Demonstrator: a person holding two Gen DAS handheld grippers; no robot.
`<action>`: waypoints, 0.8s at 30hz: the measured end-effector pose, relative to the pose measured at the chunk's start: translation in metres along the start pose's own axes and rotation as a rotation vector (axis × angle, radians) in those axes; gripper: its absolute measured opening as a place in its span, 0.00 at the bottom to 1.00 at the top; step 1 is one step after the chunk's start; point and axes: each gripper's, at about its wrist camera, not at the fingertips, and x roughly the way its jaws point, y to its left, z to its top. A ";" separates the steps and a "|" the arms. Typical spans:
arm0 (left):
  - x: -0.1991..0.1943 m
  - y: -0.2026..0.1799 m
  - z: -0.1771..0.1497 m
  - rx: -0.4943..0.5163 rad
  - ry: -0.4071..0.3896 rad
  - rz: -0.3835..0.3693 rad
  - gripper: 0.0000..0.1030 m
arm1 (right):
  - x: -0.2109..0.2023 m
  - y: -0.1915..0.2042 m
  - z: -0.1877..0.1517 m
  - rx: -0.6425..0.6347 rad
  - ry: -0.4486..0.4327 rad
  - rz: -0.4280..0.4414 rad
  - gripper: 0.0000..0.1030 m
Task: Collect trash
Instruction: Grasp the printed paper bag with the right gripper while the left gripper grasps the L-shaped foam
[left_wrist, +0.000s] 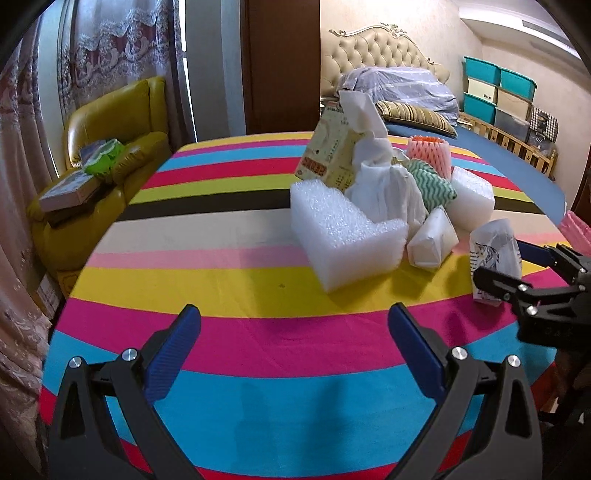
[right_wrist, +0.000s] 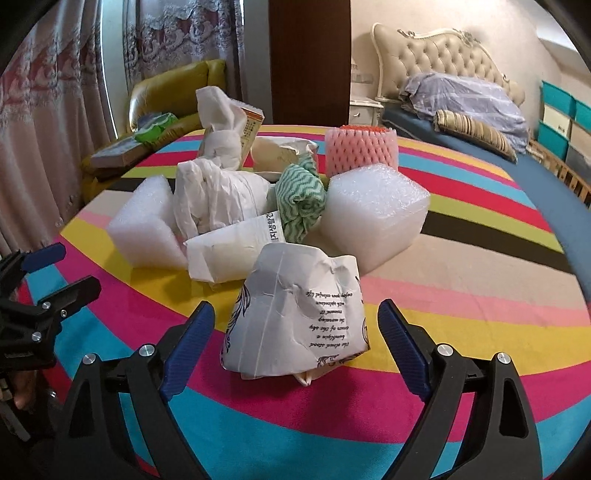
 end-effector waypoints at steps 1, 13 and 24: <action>0.000 -0.001 0.000 -0.003 0.001 -0.006 0.95 | 0.000 0.000 -0.001 -0.008 -0.001 -0.008 0.71; 0.016 -0.026 0.024 -0.040 -0.017 -0.031 0.95 | -0.019 -0.019 -0.011 0.000 -0.067 -0.015 0.66; 0.048 -0.043 0.044 -0.045 0.024 -0.025 0.95 | -0.019 -0.027 -0.012 0.035 -0.073 0.004 0.67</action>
